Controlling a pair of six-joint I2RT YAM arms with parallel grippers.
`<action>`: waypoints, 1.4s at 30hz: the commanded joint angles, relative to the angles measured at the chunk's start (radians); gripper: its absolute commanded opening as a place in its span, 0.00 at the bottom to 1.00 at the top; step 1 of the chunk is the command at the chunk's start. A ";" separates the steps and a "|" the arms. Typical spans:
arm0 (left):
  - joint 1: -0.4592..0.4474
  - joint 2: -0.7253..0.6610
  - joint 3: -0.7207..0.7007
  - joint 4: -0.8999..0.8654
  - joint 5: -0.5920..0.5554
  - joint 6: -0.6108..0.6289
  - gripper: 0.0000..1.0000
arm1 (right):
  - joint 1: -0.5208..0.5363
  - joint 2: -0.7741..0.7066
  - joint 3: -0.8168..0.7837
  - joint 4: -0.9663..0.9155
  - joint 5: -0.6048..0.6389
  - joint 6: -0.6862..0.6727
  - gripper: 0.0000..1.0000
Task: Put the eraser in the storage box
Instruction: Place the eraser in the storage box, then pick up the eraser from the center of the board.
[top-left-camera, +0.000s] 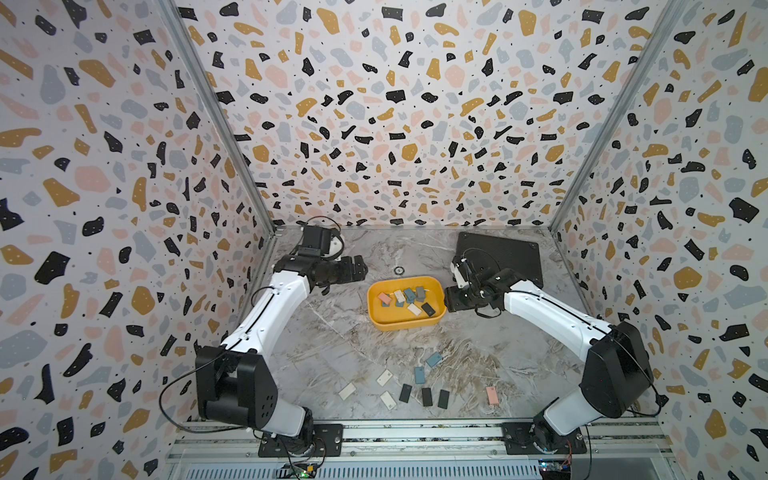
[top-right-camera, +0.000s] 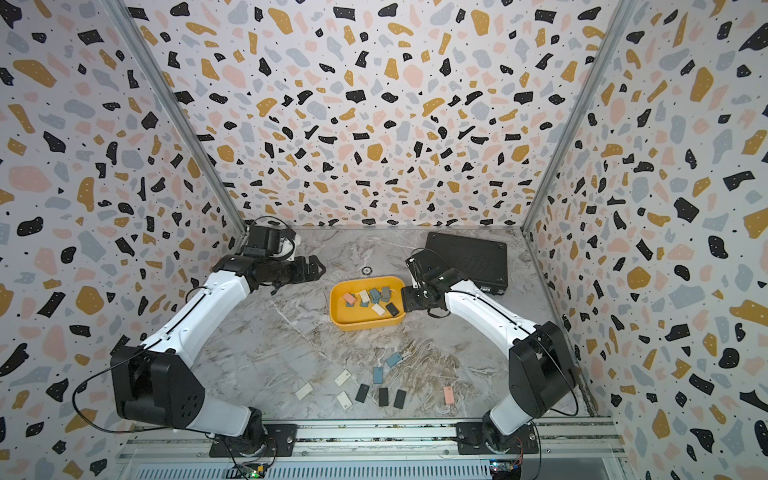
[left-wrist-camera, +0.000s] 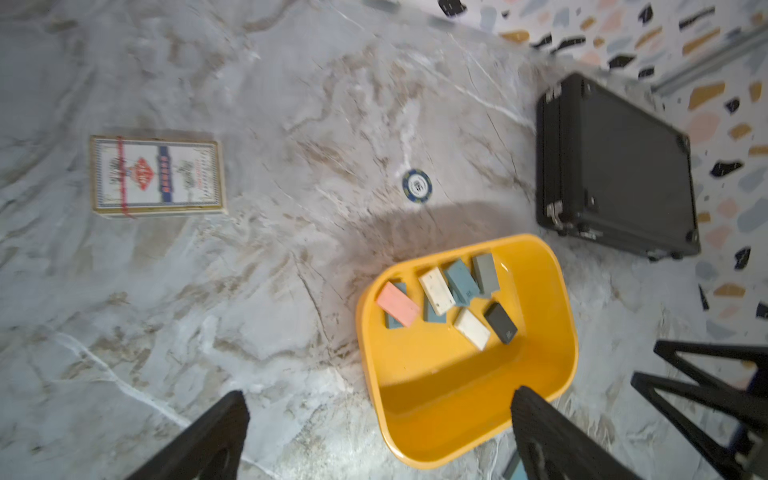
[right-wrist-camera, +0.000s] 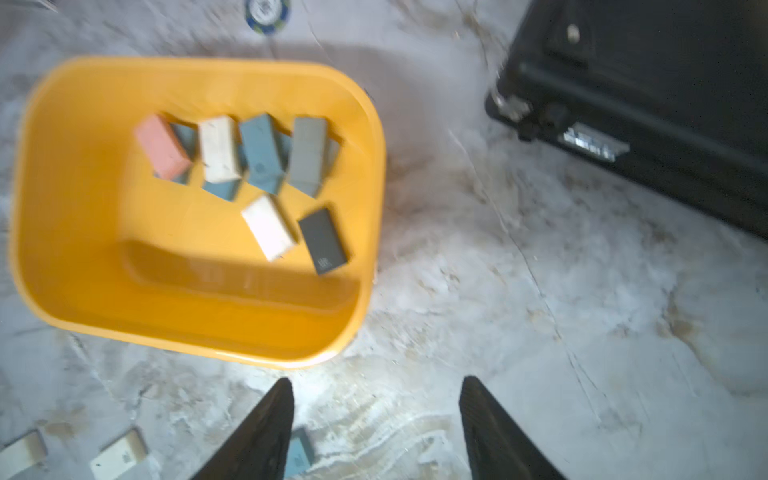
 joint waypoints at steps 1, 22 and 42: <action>-0.122 -0.089 -0.094 -0.071 -0.115 0.049 0.98 | -0.061 -0.077 -0.055 0.037 -0.066 0.036 0.70; -0.642 -0.231 -0.550 -0.030 -0.417 -0.199 0.93 | -0.228 -0.171 -0.182 0.071 -0.207 0.033 0.82; -0.705 -0.077 -0.542 -0.001 -0.249 -0.159 0.85 | -0.230 -0.201 -0.225 0.064 -0.190 0.042 0.82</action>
